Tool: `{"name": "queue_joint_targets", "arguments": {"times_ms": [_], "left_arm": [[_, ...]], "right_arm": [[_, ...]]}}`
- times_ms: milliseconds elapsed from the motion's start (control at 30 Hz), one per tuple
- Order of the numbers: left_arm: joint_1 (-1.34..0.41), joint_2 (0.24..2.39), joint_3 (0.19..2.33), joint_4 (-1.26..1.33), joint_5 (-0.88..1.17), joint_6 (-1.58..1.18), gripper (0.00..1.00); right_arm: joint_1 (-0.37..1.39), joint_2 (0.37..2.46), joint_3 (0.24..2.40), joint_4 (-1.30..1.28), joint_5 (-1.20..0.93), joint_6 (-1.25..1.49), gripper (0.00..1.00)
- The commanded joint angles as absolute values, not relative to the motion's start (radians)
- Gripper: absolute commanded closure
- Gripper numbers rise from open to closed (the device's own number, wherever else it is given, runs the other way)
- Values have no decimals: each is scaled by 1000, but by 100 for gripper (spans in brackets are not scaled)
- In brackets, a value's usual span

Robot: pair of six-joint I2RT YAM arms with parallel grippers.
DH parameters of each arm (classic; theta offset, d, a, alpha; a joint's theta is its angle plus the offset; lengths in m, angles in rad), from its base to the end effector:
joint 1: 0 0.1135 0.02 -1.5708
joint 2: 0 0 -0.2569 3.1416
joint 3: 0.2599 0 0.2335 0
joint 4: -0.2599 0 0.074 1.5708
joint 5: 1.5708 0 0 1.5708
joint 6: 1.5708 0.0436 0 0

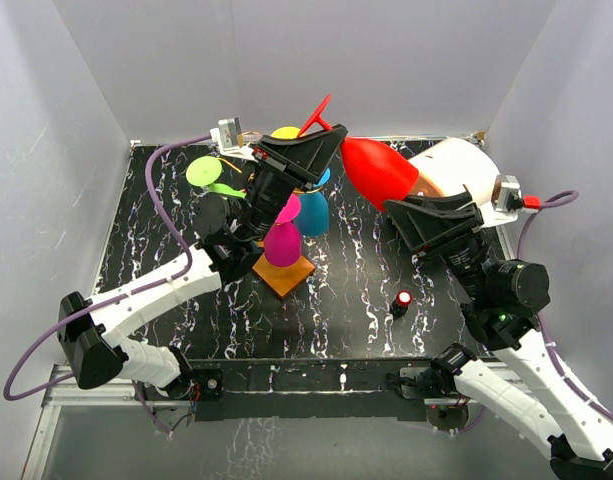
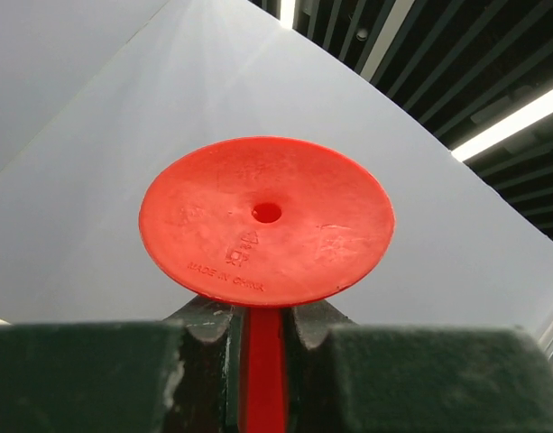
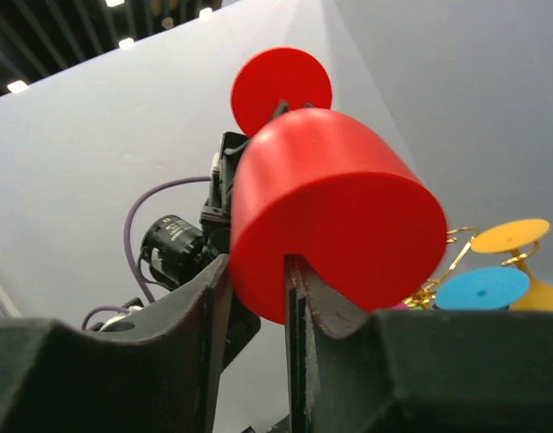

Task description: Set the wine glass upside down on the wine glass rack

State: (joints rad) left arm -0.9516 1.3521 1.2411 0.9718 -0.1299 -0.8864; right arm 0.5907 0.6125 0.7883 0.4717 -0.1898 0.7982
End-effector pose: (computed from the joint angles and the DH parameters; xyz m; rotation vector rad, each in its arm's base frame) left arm 0.1622 -0.2179 0.4878 -0.1155 0.8131 -1.7028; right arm 0.0906 0.0707 0.4302 -0.0871 1.0187 1.3652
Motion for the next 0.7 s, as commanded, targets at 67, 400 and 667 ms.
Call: {"name": "queue_joint_targets", "arguments": {"times_ms": [67, 400, 667], "left_arm": [[-958, 1295, 1229, 1056, -97, -809, 100], [-959, 1105, 1186, 596, -131, -567, 100], [-957, 986, 1118, 314, 119, -348, 100]], "right_arm": [[594, 568, 810, 273, -86, 721, 44], [593, 454, 885, 71, 136, 564, 35], [593, 624, 1148, -121, 58, 564, 38]]}}
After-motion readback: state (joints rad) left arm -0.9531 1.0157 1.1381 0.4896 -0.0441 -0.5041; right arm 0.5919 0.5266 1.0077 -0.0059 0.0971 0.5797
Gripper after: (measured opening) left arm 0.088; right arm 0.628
